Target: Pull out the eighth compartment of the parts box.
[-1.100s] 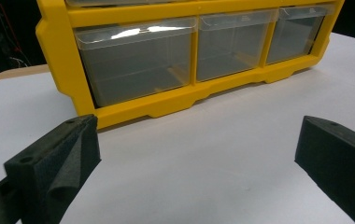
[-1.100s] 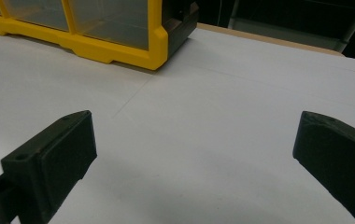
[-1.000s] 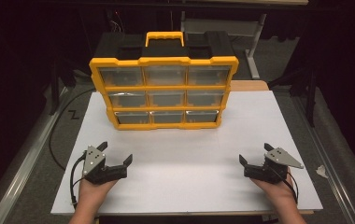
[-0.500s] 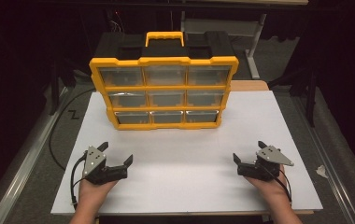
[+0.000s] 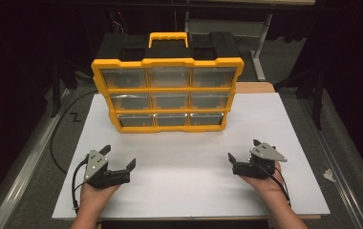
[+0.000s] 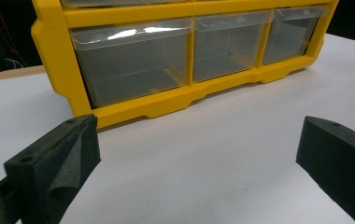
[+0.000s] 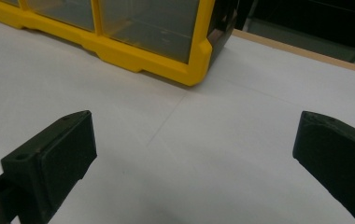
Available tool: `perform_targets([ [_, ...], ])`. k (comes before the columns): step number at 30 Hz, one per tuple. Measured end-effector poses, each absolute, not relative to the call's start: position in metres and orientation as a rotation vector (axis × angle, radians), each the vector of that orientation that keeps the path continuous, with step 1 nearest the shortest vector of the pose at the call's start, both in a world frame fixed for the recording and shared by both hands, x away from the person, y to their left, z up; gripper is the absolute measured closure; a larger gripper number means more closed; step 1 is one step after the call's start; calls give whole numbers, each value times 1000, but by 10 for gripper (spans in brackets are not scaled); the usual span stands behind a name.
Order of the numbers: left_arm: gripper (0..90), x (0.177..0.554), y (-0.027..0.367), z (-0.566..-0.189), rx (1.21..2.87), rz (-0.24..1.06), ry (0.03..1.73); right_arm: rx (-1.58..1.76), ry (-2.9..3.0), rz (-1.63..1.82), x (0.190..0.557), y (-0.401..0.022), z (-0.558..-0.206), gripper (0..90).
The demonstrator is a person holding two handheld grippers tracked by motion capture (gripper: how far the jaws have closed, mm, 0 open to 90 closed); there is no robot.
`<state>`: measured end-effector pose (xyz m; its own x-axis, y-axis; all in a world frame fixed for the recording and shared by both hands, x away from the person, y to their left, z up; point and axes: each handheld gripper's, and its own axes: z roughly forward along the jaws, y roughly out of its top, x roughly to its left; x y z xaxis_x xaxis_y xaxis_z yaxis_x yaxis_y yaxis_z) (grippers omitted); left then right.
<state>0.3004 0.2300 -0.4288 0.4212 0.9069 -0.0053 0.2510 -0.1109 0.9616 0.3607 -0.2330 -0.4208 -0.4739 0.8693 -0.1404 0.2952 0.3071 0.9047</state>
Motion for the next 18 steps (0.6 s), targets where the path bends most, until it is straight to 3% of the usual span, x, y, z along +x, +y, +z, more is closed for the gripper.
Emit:
perform_targets([
  [18, 8, 301, 229, -430, 1634, 785, 1044, 1014, 1922, 1061, 405, -200, -422, 31],
])
